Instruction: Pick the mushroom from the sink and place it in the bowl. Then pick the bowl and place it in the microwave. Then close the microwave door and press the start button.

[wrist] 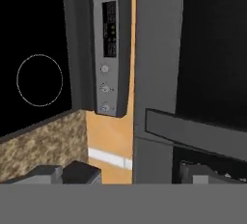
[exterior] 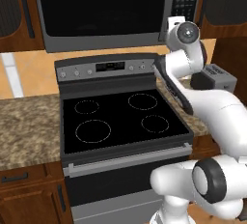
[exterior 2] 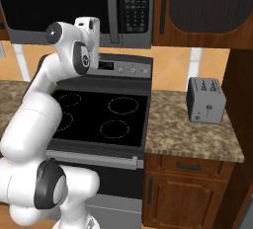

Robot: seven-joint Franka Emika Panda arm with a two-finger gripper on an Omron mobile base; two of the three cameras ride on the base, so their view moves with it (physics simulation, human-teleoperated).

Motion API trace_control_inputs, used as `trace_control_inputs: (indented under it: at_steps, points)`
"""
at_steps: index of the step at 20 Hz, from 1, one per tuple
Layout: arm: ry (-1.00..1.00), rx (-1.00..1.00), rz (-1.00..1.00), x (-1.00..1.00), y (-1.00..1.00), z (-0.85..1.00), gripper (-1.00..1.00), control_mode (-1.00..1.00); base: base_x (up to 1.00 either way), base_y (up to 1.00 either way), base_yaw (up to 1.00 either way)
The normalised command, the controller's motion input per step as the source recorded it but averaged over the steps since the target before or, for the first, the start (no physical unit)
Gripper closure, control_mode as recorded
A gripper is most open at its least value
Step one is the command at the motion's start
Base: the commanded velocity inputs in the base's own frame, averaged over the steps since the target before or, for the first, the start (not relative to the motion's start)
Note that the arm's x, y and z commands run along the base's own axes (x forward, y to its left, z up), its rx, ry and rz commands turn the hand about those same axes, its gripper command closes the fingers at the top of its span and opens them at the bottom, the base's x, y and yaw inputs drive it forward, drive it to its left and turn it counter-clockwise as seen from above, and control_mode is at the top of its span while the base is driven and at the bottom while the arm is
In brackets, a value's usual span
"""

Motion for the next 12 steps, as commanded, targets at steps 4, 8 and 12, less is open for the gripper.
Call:
trace_control_inputs:
  at_steps: [4, 8, 12]
  points:
    - [-0.24, 0.23, 0.22, -0.51, -0.73, 0.21, -1.00, -1.00, 0.00, 0.00, 0.00]
    - [-0.27, 0.02, 0.27, 0.07, -0.65, 0.11, 1.00, -1.00, 0.00, 0.00, 0.00]
    - [-0.23, 0.01, 0.26, 0.42, -0.12, 0.00, 1.00, -1.00, 0.00, 0.00, 0.00]
